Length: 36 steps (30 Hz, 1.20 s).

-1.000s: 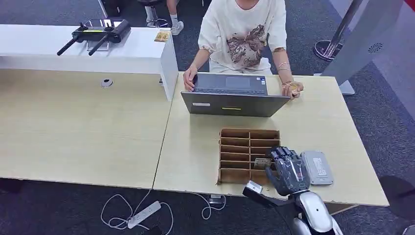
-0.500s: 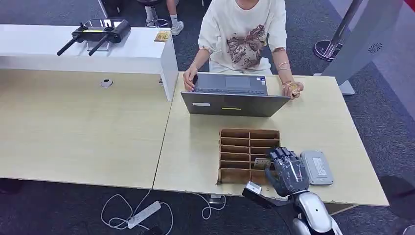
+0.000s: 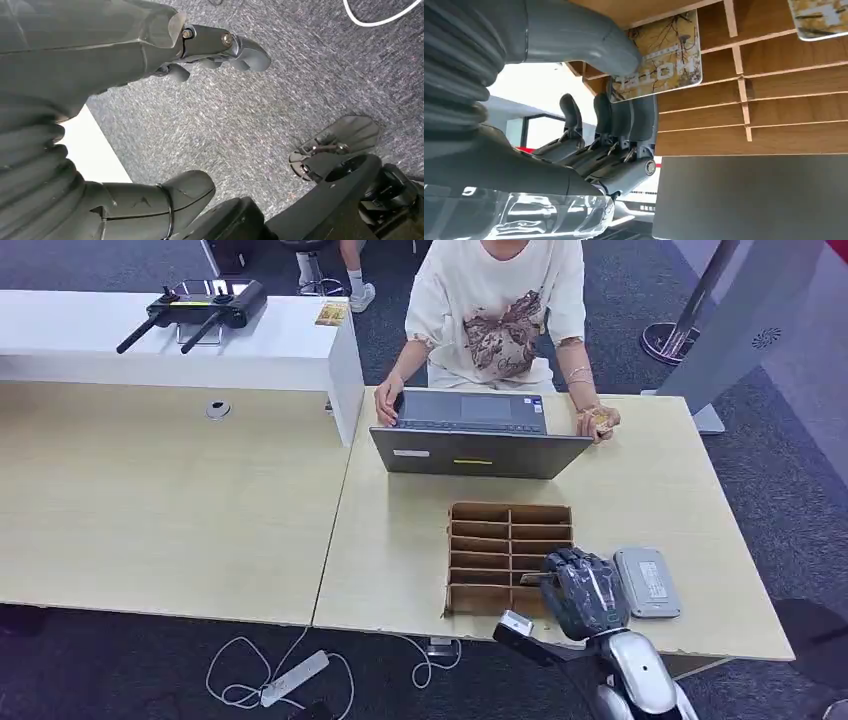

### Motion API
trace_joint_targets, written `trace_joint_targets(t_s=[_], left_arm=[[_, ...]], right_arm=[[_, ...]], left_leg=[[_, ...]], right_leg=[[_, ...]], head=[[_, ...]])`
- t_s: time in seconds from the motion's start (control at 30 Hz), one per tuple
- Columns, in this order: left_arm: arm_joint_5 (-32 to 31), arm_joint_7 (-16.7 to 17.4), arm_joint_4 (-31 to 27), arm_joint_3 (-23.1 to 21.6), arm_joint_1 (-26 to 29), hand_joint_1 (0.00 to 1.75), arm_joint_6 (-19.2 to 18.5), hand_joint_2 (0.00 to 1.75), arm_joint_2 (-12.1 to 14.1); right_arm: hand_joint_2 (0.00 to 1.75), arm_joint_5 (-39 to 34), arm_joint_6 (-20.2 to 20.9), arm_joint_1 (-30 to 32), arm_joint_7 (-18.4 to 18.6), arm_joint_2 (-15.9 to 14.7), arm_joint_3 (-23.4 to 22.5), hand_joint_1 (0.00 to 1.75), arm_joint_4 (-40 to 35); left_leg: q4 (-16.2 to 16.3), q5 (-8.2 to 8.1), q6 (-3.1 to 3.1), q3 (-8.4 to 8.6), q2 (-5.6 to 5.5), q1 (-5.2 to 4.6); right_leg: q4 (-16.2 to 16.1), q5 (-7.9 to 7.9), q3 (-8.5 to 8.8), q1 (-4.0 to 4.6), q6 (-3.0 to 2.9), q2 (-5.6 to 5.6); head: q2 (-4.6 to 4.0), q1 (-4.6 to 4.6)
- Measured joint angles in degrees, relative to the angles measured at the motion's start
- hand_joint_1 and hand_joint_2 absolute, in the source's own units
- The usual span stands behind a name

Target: Pass the card to the sensor for recognition and then transmit it.

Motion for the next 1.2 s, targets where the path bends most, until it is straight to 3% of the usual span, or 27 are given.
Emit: trace_joint_targets(t_s=[0.73,0.9,1.0,1.03,1.2], left_arm=[[-0.2,-0.3,0.0,0.2,0.0,0.00,0.0,1.75,0.0],[-0.6,-0.3,0.0,0.3,0.0,0.00,0.0,1.75,0.0],[-0.9,-0.3,0.0,0.5,0.0,0.00,0.0,1.75,0.0],[-0.9,-0.3,0.0,0.5,0.0,0.00,0.0,1.75,0.0],[-1.2,-0.3,0.0,1.0,0.0,0.00,0.0,1.75,0.0]], right_arm=[[1.75,-0.2,0.4,-0.1,-0.5,0.0,0.2,1.27,0.2],[1.75,-4.4,1.1,-0.2,-2.3,0.0,0.2,1.27,0.2],[1.75,-7.1,2.0,-0.2,-3.3,0.0,0.1,1.34,0.0],[1.75,-7.7,2.1,-0.1,-3.5,0.0,0.0,1.45,-0.1],[1.75,-10.7,3.7,-0.1,-4.5,0.0,-0.5,1.50,-0.8]], left_leg=[[0.0,0.00,0.00,0.04,0.00,0.00],[0.0,0.00,0.00,0.05,0.00,0.00],[0.0,0.01,0.00,0.05,0.00,0.00],[0.0,0.01,0.00,0.05,0.00,0.00],[0.0,0.00,0.00,0.05,0.00,0.00]], right_leg=[[0.0,0.01,0.03,0.00,0.00,0.00],[0.0,0.01,0.04,0.00,0.00,0.01],[0.0,0.02,0.04,0.00,-0.01,0.01],[0.0,0.02,0.04,0.00,-0.01,0.01],[0.0,0.01,0.03,0.00,-0.01,0.01]], head=[[0.00,0.00],[0.00,0.00],[0.00,0.00],[0.00,0.00],[0.00,0.00]])
